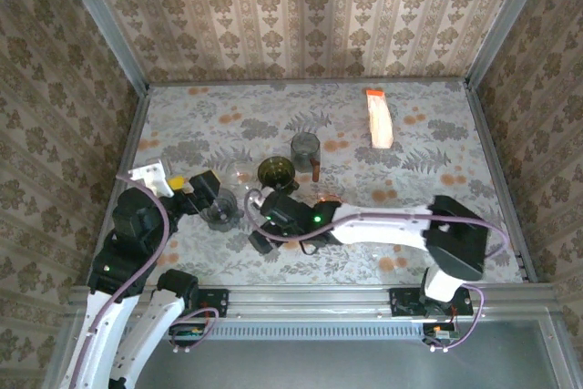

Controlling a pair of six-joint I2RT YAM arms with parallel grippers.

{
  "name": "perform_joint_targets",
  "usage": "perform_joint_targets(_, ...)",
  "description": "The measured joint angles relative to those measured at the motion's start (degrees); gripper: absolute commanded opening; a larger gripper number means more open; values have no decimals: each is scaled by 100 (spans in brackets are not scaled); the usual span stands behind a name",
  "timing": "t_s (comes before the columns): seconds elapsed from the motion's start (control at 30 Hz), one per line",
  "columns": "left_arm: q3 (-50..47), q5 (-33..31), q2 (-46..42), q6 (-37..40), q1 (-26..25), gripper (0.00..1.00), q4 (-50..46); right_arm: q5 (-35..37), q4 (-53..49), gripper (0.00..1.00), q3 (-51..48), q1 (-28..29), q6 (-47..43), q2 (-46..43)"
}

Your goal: Place the coffee filter in the dripper

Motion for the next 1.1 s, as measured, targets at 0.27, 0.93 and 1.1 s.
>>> perform_joint_targets(0.27,-278,599,627,-107,0,86,487,638,-1373,81,-750,28,852,-1834)
perform_joint_targets(0.93,-638,861,721,-293,0,86,782,688,-2981,78,-1475,-164,1939,-2031)
perform_joint_targets(1.1,-638,861,721,-293,0,86,782,691,-2979,76,-1508,-203,1937,-1991)
